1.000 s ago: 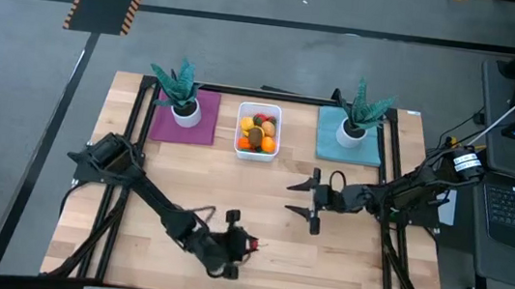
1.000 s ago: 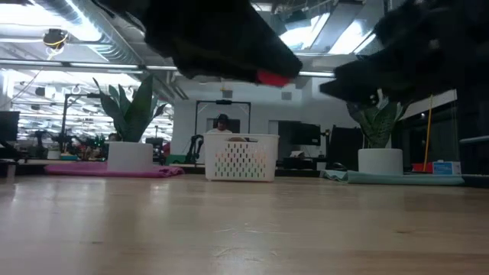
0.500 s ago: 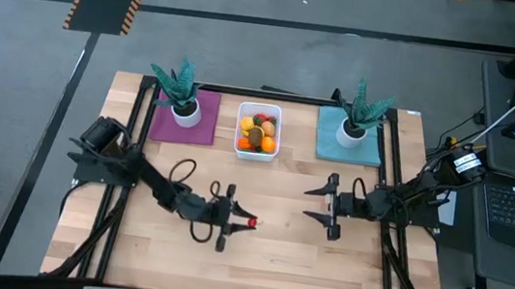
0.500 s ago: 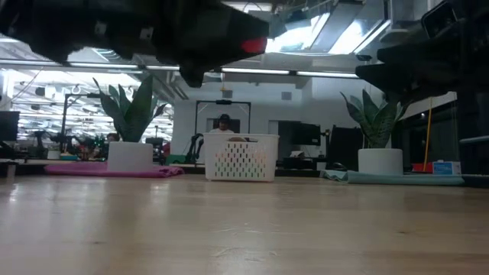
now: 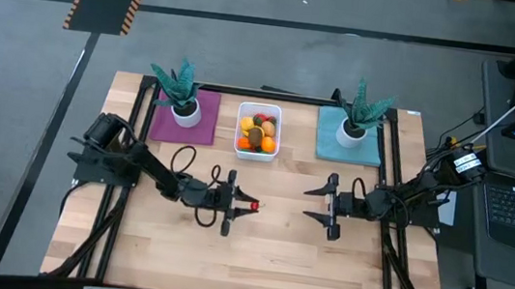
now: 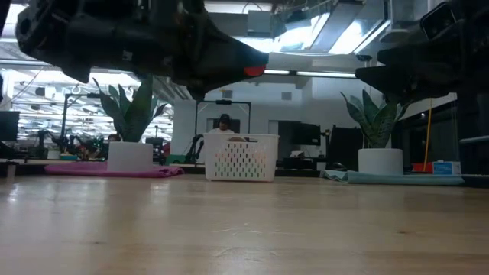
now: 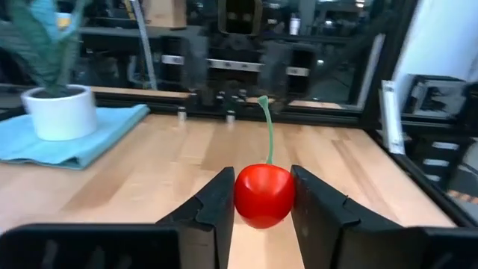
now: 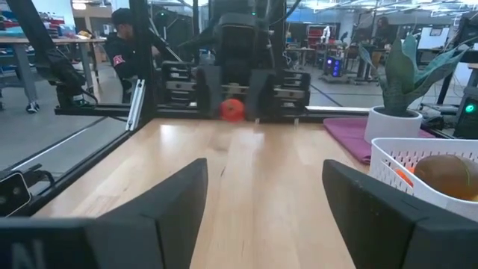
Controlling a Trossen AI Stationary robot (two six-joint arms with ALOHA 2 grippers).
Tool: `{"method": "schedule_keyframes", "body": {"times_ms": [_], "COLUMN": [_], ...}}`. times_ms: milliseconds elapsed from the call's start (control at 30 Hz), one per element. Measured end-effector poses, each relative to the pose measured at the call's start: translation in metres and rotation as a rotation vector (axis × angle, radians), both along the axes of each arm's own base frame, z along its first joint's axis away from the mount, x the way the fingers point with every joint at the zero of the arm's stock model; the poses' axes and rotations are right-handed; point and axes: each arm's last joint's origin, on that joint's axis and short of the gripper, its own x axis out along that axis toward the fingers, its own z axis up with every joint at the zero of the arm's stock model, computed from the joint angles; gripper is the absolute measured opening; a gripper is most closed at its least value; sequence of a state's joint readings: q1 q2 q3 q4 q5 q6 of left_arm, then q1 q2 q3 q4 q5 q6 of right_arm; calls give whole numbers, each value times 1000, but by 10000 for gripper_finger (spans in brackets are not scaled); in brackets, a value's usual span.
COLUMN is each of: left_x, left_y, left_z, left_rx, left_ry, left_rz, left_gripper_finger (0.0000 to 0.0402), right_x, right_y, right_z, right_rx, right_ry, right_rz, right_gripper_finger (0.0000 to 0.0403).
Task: Pick and placing Produce into tupperware
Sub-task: Put the red cherry into the white bin
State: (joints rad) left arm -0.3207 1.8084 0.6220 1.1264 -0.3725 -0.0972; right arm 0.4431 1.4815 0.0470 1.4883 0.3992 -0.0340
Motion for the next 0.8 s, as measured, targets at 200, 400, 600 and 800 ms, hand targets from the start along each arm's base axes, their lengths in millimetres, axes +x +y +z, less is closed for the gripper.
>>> {"method": "schedule_keyframes", "body": {"times_ms": [200, 400, 600, 800], "left_x": [6, 10, 12, 13], "left_y": [22, 42, 66, 90], "left_z": [3, 4, 4, 4], "left_rx": [-3, 6, 18, 46], "left_ry": [-31, -34, -33, -26], "left_rz": [75, 141, 253, 338], "left_gripper_finger": [97, 127, 91, 27], "right_x": [0, 0, 0, 0], "right_y": [0, 0, 0, 0], "right_z": [0, 0, -1, -1], "right_rx": [2, 14, 4, 1], "right_ry": [0, 5, 5, 6], "right_rz": [0, 0, -2, -3], "right_gripper_finger": [265, 265, 265, 265]}}
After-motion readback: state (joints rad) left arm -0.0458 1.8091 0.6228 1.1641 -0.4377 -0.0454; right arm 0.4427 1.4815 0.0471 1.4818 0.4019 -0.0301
